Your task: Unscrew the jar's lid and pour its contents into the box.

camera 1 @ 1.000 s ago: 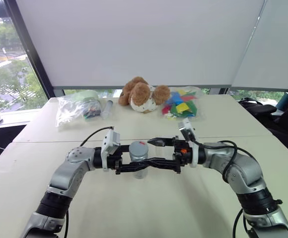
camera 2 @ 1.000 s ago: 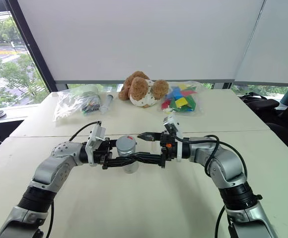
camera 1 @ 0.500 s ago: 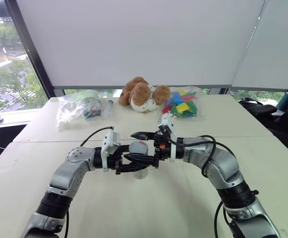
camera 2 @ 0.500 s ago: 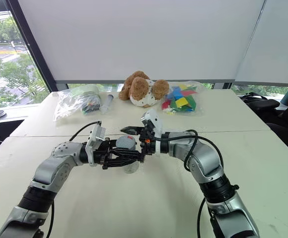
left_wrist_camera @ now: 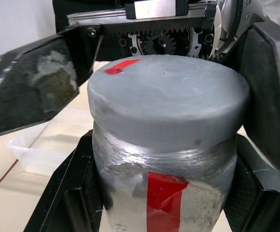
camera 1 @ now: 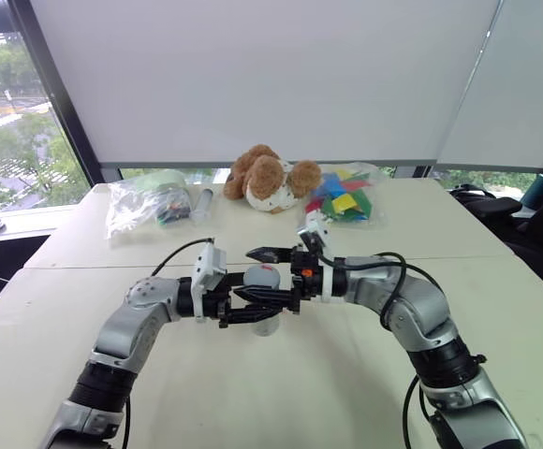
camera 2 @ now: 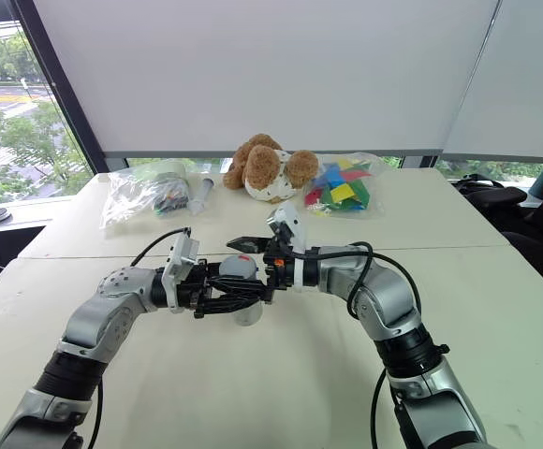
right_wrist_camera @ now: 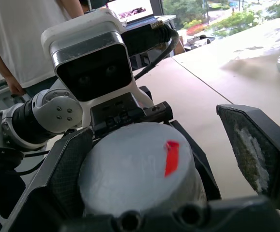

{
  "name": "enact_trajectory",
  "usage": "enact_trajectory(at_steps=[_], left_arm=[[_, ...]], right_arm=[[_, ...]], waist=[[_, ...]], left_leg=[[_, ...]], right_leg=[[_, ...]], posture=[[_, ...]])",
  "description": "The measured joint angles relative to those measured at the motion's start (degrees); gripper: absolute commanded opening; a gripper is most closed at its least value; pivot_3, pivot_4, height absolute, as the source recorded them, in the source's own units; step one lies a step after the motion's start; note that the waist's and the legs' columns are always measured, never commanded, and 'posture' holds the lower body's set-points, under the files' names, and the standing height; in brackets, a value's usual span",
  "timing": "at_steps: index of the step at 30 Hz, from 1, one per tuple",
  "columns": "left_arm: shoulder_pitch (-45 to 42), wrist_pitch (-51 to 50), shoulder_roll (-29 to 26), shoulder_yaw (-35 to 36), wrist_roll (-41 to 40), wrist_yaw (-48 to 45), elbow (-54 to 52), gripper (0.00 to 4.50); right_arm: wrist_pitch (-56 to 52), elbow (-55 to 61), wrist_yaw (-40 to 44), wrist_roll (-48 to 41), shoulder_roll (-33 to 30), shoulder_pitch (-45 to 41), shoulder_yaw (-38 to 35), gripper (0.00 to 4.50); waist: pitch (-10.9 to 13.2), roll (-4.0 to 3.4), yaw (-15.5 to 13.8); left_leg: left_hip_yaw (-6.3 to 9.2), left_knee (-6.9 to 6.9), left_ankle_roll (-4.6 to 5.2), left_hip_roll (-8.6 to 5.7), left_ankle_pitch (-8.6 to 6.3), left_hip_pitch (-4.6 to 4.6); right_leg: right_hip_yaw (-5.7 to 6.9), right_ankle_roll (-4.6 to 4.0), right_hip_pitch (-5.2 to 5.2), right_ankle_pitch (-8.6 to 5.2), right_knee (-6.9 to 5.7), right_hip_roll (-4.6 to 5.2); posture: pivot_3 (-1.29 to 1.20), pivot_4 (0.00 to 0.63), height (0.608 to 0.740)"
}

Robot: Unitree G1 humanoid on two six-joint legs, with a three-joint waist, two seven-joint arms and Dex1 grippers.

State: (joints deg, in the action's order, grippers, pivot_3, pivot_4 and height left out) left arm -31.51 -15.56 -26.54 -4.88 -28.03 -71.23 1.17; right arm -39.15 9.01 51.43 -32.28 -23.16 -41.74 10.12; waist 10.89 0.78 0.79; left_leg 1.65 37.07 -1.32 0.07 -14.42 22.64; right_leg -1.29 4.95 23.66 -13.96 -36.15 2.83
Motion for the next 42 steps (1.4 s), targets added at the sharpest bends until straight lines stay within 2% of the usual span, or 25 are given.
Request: enact_trajectory(at_steps=[17, 22, 31, 42], left_arm=[[0.0, 0.2, -0.3, 0.0, 0.1, -0.2, 0.3, 2.45], [0.0, 0.2, -0.3, 0.0, 0.0, -0.3, 0.3, 2.45], [0.0, 0.2, -0.3, -0.1, 0.0, -0.5, 0.3, 2.45], [0.0, 0.1, -0.3, -0.1, 0.0, 0.2, 0.3, 2.45]], right_arm=[[-0.3, 1.6, 6.0, -4.6, -5.5, 3.6, -5.4, 4.44], [-1.4, 3.8, 4.4, -6.0, -3.8, 1.8, -5.5, 4.44], [0.1, 1.8, 0.2, 0.6, 0.7, -0.7, 0.7, 4.44], [0.9, -0.4, 0.7, 2.6, 0.9, -1.1, 0.8, 4.44]], waist=[[0.0, 0.0, 0.0], [0.0, 0.0, 0.1], [0.0, 0.0, 0.0], [0.0, 0.0, 0.0]], left_leg=[[0.0, 0.0, 0.0, 0.0, 0.0, 0.0], [0.01, 0.0, 0.0, 0.02, 0.0, -0.01], [0.0, 0.01, 0.0, 0.01, 0.0, 0.0], [0.0, 0.0, 0.0, 0.01, 0.0, 0.0]], right_leg=[[0.0, 0.01, 0.0, 0.0, 0.0, -0.03], [0.0, 0.01, 0.0, 0.0, -0.01, -0.04], [0.0, 0.01, 0.0, 0.0, -0.01, -0.02], [0.0, 0.01, 0.0, 0.01, -0.01, -0.02]], posture=[[0.0, 0.15, 0.74], [0.0, 0.15, 0.74], [0.0, 0.15, 0.74], [0.0, 0.15, 0.74]])
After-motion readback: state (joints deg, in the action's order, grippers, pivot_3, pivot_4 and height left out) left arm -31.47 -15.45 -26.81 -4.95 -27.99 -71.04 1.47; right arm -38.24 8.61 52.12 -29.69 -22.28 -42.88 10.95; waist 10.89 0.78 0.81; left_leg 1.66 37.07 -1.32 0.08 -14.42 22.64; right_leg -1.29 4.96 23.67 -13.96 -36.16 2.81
